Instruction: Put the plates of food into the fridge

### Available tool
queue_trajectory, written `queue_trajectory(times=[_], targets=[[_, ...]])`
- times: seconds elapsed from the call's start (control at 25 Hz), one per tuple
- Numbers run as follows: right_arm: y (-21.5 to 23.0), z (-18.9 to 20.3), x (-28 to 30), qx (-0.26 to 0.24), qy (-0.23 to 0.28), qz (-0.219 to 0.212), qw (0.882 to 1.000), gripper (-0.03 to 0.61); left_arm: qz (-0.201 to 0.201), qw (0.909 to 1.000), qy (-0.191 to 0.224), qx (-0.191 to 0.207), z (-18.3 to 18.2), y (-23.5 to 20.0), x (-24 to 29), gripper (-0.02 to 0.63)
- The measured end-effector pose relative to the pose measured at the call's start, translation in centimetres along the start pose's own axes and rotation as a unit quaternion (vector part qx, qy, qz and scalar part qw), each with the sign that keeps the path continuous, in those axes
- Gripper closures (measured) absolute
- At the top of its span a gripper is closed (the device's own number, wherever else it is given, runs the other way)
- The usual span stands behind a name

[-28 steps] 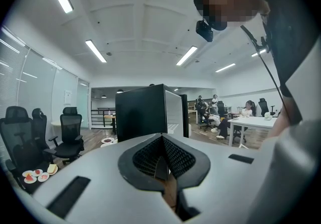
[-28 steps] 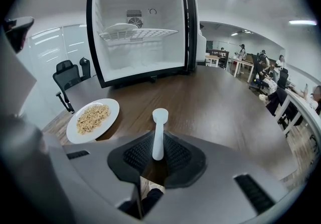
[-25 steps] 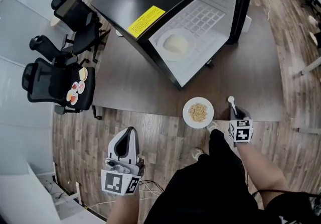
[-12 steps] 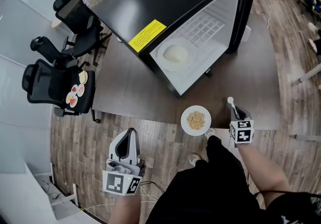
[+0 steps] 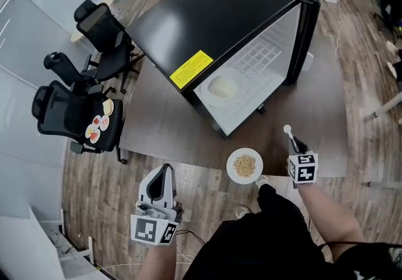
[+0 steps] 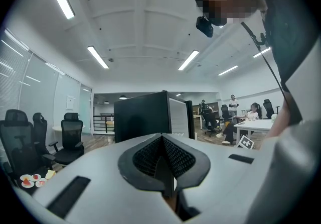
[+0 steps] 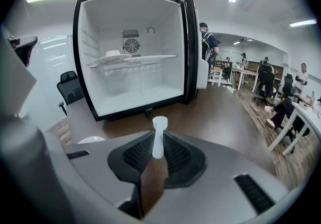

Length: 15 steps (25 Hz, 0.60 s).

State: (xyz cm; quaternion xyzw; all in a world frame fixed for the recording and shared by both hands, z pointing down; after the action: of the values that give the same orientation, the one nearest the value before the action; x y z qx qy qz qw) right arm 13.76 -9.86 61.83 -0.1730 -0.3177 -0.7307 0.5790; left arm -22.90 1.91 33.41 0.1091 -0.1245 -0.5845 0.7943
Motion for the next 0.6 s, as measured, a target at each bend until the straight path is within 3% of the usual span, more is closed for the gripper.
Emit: queue_trajectory(times=[0.6], targets=[[-2.8,-8.1,-0.1,-0.017,0.047,-0.033,0.998,0.522,-0.010,0.9999,0.007,0.001,-0.1,-1.1,2.7,0.611]])
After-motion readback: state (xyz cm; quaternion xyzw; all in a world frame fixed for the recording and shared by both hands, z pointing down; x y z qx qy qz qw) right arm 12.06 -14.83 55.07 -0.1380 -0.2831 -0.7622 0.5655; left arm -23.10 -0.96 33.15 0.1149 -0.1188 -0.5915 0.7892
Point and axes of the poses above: the fingertips, and each gripper's own axes: x forward along the fingers, y to its right, z out of its underside, the point moved 3 cm from there along -x, backward along the fingers, and after that the axes turned 15 degrees about x, right-handed, at the moved point
